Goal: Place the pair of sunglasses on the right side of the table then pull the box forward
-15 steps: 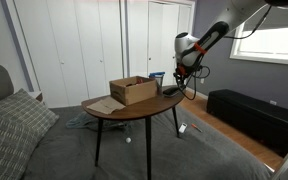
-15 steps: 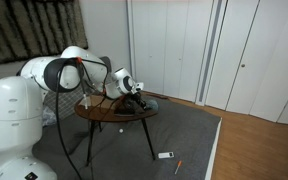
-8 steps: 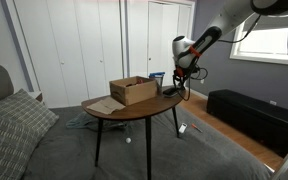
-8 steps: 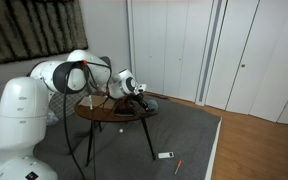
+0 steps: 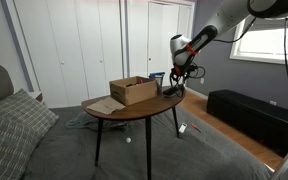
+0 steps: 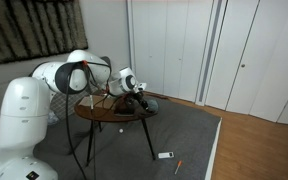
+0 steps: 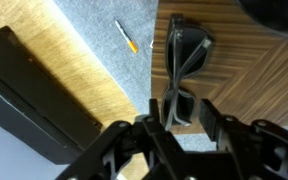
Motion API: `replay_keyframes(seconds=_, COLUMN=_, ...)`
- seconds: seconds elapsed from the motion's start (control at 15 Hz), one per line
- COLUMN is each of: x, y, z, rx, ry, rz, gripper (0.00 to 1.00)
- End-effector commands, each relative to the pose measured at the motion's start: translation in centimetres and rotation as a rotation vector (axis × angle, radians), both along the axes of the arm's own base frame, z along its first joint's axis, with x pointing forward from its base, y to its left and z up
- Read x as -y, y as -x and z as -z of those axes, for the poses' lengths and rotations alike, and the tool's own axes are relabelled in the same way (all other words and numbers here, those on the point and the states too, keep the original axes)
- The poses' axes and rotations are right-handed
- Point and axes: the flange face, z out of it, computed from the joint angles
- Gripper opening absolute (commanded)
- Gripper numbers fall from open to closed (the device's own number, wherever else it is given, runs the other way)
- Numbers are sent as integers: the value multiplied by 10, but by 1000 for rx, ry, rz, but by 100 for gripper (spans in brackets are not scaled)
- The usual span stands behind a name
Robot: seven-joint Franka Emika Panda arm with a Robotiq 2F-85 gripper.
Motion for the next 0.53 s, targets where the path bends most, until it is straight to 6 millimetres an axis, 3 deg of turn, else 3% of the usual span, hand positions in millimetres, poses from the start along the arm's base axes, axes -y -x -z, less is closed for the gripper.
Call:
replay_keyframes(seconds=0.0, x=-9, y=4, z=-34, rx=-9, ry=-22, rz=-14, gripper=78)
replay_keyframes(seconds=0.2, x=-22, y=22, z=-74, rx=-22, ry=-59, rz=-112, gripper=100)
replay_keyframes(seconds=0.47, x=-47, y=58, z=-140, rx=-5, ry=-102, rz=-298, gripper=100)
